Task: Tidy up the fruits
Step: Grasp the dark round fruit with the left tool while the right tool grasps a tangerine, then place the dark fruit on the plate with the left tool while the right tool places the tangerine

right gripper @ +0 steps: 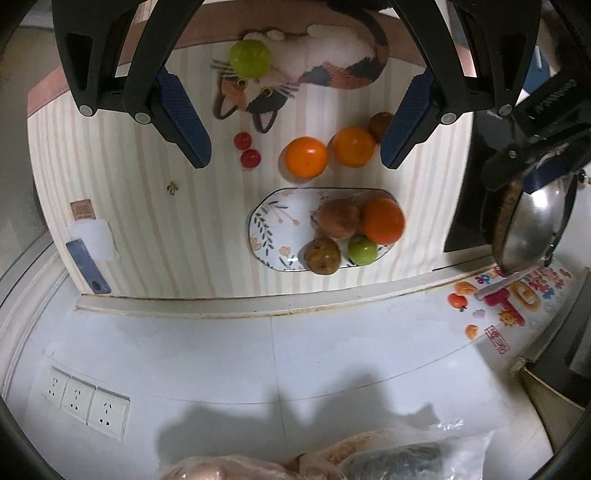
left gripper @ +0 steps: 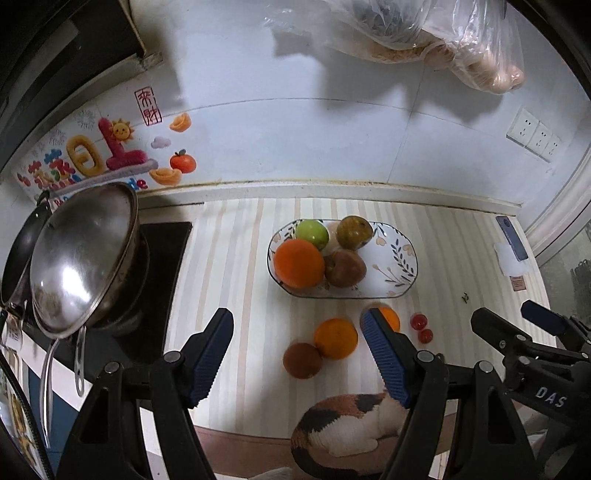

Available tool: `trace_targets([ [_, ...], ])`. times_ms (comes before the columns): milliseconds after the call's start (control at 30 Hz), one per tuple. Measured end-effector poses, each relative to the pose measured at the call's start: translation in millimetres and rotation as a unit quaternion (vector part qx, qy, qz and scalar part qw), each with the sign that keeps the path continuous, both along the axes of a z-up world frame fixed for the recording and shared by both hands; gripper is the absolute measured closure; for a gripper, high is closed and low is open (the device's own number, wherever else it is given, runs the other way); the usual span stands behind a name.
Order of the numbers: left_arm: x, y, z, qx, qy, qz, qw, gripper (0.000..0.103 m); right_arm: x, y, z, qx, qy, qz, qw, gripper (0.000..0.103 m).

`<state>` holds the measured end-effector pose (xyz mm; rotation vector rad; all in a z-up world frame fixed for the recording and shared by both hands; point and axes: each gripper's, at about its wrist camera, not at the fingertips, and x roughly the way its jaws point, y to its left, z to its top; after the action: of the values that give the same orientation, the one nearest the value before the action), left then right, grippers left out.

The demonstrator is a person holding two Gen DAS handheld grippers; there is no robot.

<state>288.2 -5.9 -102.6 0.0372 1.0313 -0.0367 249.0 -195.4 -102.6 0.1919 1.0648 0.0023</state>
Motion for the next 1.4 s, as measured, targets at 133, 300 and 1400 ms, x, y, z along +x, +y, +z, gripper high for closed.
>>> trace_targets([
  [133, 5.5, 1.3, -14.2, 0.002, 0.015, 0.005, 0.9999, 0.017, 0.7, -7.1, -8.4, 0.022, 0.013, -0.009, 1.0, 0.008],
  [300, 24.3, 7.4, -60.3, -0.001, 0.067, 0.015, 0.9976, 0.013, 22.4, -24.2, -51.4, 0.052, 0.052, -0.023, 0.997, 0.008],
  [1400, 41.0, -3.2, -216.0, -0.065, 0.228, 0.023, 0.9711, 0.05, 104.5, 14.3, -242.2, 0.12, 0.222, 0.028, 0.967, 0.036],
])
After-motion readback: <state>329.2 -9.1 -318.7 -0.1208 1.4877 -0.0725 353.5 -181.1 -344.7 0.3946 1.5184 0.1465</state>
